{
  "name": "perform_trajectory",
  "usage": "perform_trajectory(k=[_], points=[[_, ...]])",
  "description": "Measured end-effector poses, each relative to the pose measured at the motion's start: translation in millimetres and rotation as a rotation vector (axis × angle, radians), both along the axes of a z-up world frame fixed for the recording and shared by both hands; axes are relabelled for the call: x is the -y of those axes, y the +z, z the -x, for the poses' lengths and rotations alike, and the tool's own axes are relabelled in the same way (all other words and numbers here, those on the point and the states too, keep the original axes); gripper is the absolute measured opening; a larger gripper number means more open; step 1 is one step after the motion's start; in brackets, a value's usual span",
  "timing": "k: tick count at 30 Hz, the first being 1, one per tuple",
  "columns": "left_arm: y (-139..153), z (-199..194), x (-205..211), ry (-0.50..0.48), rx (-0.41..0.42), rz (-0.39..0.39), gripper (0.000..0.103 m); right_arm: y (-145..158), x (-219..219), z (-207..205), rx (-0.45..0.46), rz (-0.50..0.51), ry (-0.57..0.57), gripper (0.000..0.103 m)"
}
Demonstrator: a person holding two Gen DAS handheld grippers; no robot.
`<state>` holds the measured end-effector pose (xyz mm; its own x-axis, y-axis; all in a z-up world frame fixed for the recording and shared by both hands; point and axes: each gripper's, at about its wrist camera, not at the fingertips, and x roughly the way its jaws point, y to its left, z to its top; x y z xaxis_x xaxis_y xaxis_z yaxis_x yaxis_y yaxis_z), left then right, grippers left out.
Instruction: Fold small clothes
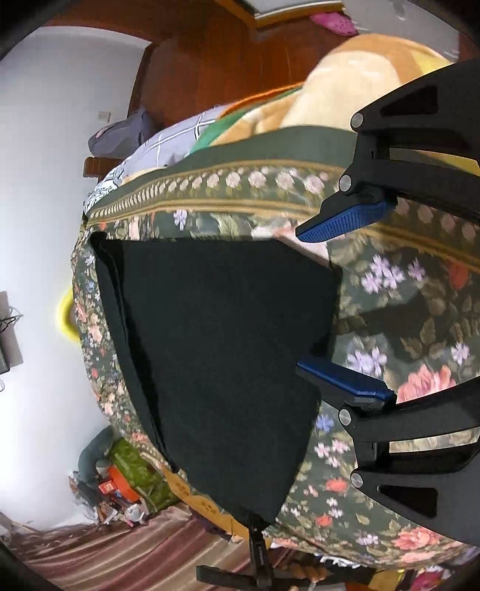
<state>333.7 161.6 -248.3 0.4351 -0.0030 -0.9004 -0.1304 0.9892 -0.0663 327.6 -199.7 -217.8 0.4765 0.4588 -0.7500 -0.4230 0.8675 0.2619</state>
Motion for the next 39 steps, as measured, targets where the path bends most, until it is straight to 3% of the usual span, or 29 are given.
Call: perform_trajectory(k=[6,11,16,20,22,24,28,33,39], points=[[10.0,45.2,33.4,-0.025,-0.033,0.113,0.008,13.9,-6.7,29.0,0.037,-0.031,0.035,0.061],[28.2,81.5,90.2,-0.06,-0.006,0.08,0.008,21.2,-10.9,57.5,0.046,-0.072,0.053,0.061],[33.5,103.2,142.9,-0.089,0.005,0.101,0.009,23.0,-20.5,87.2,0.04,-0.085,0.1,0.061],[32.3,112.2,169.9,-0.124,0.01,0.052,0.019,23.7,-26.0,101.7,0.034,-0.093,0.125,0.061],[34.1,113.2,167.7,-0.135,0.014,0.043,0.032,22.6,-28.6,104.3,0.025,-0.104,0.127,0.061],[40.4,119.4,160.1,-0.137,0.032,0.045,0.038,17.2,-33.8,102.7,-0.011,-0.131,0.13,0.061],[60.2,138.8,132.3,-0.104,0.115,-0.028,0.062,3.1,-53.5,100.9,-0.101,-0.193,0.145,0.061],[73.9,159.1,94.3,-0.056,0.179,-0.142,0.068,-8.1,-93.7,91.9,-0.18,-0.246,0.166,0.061],[72.0,172.7,54.3,0.009,0.185,-0.173,0.073,-14.7,-132.6,85.3,-0.178,-0.235,0.154,0.062]])
